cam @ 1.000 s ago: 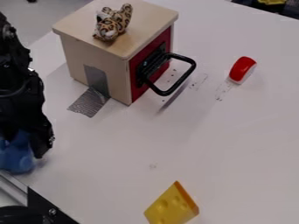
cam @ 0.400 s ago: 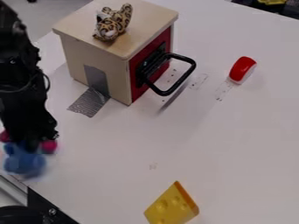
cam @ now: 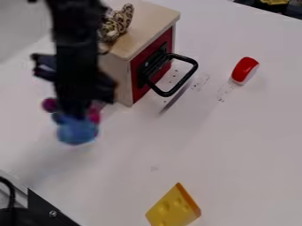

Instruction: Picked up the blue elephant doll and put it next to the brown drawer

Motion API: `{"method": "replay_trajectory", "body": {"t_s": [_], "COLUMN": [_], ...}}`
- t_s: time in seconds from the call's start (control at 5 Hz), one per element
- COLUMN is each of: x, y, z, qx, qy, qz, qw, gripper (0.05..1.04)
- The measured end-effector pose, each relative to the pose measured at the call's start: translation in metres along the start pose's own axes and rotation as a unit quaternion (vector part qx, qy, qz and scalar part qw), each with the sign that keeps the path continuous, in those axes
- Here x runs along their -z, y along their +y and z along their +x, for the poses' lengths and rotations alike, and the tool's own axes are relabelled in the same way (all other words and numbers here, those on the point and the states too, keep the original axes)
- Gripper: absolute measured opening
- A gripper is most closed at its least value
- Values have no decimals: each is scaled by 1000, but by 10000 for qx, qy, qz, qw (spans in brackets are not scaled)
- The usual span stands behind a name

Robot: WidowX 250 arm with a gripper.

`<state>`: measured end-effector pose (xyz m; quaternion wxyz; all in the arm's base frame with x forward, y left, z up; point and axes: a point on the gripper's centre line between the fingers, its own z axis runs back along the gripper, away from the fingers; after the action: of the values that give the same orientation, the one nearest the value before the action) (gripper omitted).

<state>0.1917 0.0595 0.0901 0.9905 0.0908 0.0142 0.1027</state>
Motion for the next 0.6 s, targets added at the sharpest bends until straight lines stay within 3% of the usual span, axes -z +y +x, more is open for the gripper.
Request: {"method": "replay_trajectory", "body": {"t_s": [0.4, 0.6], "x": [-29, -24], "y": [-86, -109], "z": [77, 97], "qx": [732, 1090], "qy": [-395, -459], "qz": [-337, -447], "qw": [9960, 9920], "gripper": [123, 123]}}
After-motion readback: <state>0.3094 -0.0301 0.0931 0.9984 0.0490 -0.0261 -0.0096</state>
